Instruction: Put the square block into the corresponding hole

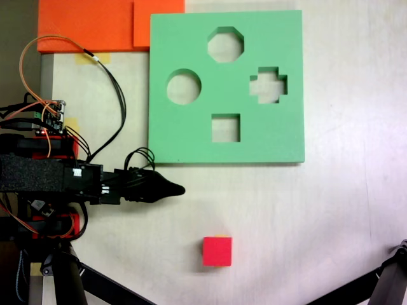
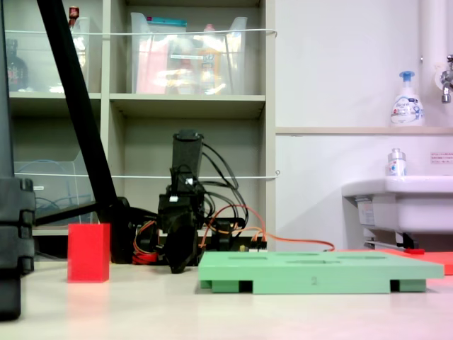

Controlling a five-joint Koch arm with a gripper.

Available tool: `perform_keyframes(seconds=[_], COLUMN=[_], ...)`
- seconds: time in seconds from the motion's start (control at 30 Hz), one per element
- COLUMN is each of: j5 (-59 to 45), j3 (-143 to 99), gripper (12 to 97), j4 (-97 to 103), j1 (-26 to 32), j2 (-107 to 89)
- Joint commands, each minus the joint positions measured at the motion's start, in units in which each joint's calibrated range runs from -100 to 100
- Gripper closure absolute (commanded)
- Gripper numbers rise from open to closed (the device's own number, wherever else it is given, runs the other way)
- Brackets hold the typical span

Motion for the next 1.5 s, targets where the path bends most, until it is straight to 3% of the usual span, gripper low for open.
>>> perform_keyframes(seconds=[0.0,1.17,1.47], j5=[-0.4,-0.4,15.7], j3=[-0.7,-0.7,-0.7], gripper=[59.6,59.6,59.9], j4=[-6.1,-6.1,2.9], j1=[0.0,0.0,-5.0], j2=[-0.4,-0.4,-0.4])
